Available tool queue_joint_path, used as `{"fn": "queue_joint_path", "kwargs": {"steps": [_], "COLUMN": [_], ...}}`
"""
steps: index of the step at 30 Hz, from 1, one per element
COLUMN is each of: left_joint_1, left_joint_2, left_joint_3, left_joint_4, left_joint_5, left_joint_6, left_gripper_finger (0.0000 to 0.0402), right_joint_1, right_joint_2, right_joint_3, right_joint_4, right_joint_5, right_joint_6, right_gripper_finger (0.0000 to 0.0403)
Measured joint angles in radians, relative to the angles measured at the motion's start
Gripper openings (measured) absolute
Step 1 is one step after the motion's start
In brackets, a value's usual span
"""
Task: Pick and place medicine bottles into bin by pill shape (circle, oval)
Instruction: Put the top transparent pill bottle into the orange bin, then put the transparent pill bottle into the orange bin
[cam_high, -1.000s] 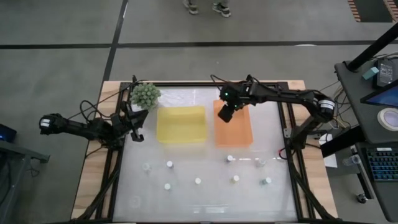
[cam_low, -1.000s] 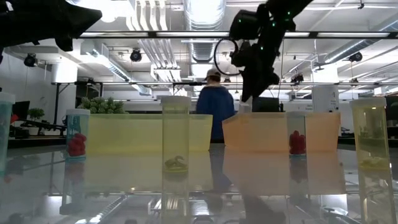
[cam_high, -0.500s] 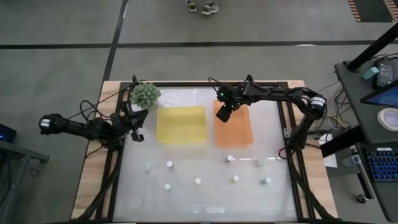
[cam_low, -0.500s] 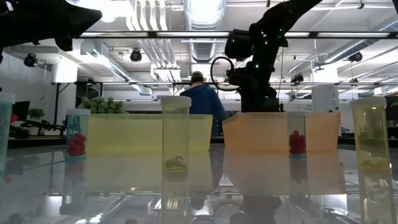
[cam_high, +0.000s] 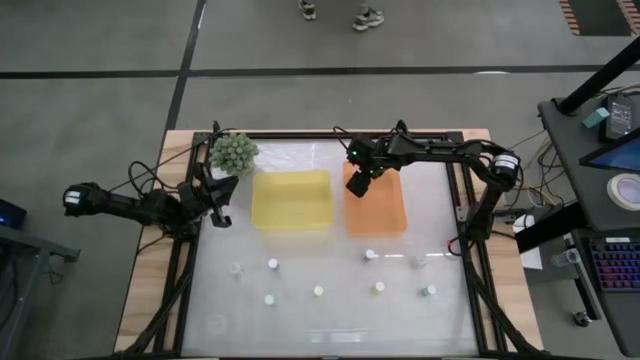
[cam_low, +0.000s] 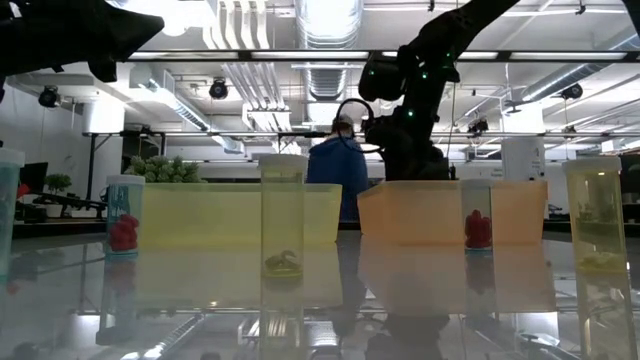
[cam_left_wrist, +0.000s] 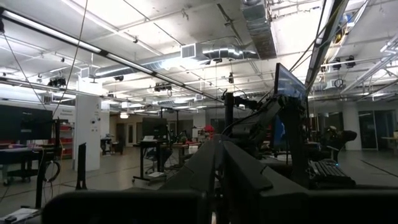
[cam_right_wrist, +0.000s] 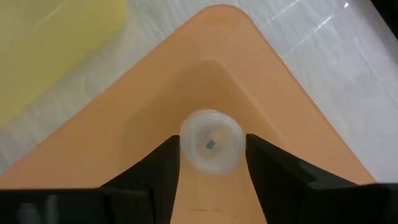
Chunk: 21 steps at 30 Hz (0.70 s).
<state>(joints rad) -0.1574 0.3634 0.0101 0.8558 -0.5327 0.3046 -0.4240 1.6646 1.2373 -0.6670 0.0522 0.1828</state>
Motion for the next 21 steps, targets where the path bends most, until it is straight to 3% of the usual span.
{"fn": "queue_joint_path", "kwargs": {"steps": [5,13,21], "left_joint_1": [0.000,0.000,0.000], "left_joint_2": [0.000,0.000,-0.006], "left_joint_3": [0.000,0.001,0.001], "left_joint_4": [0.000,0.006,0.018], "left_joint_5": [0.000,0.000,0.000], "left_joint_6": [0.000,0.000,0.000], "left_gripper_finger": [0.0015,0.0015,0.0015], "right_joint_1": [0.000,0.013,0.156], "right_joint_2": [0.000,-0.053,-0.225], "right_joint_3": [0.000,0.016,-0.033], "right_joint_4": [0.000,-0.008,0.000], "right_joint_5": [0.001,0.004,0.070], "right_joint_6": [0.000,0.000,0.048], "right_gripper_finger": [0.0203,0.0197,0.0178]}}
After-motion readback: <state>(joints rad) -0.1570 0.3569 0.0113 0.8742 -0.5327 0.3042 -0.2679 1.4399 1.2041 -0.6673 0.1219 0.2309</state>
